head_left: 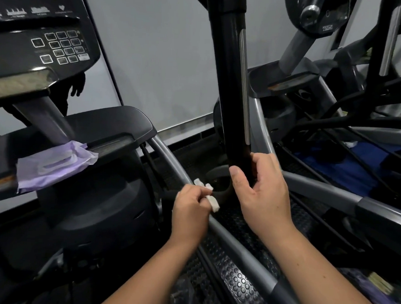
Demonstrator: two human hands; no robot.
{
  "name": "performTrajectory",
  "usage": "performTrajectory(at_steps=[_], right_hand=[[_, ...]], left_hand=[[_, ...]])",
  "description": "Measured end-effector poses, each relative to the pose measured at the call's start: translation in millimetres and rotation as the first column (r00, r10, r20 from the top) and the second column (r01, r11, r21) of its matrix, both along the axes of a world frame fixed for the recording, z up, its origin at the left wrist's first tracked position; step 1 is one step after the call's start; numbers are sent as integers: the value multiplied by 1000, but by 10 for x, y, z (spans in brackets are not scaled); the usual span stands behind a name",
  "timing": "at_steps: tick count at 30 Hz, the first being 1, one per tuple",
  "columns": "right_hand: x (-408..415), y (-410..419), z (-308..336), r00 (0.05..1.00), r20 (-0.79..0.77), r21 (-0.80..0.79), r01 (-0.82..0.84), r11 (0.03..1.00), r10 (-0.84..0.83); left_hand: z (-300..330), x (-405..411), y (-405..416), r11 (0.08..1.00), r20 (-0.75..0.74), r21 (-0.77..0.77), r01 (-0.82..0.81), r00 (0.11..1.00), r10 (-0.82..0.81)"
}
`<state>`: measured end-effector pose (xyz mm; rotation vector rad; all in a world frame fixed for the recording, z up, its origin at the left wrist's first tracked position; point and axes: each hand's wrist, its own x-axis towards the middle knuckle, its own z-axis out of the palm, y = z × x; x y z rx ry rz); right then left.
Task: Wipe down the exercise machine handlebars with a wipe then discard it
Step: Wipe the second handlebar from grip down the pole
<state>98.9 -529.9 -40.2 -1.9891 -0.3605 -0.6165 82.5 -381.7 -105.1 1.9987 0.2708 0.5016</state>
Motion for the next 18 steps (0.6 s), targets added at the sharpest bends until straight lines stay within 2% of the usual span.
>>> performTrajectory(at_steps=[2,6,10,12,15,18], right_hand=[[7,13,-15,1000,16,6,8,1000,-8],[8,14,-26,999,44,16,-10,1000,10],[16,14,-49,998,62,33,-9,999,7],[12,21,-55,998,56,37,-8,999,6],[7,14,-48,999,50,28,-7,1000,6],[2,14,-42,999,38,31,-8,999,7]], left_hand=[[-20,-40,-46,997,37,70,38,998,-41],[11,76,74,999,-29,-52,-13,1000,11],[23,14,-68,989,34,116,89,995,-93],[-25,24,20,995,24,85,51,998,-53],[-39,113,152,999,-97,50,4,995,1],[55,40,20,976,0,185,113,993,-115]])
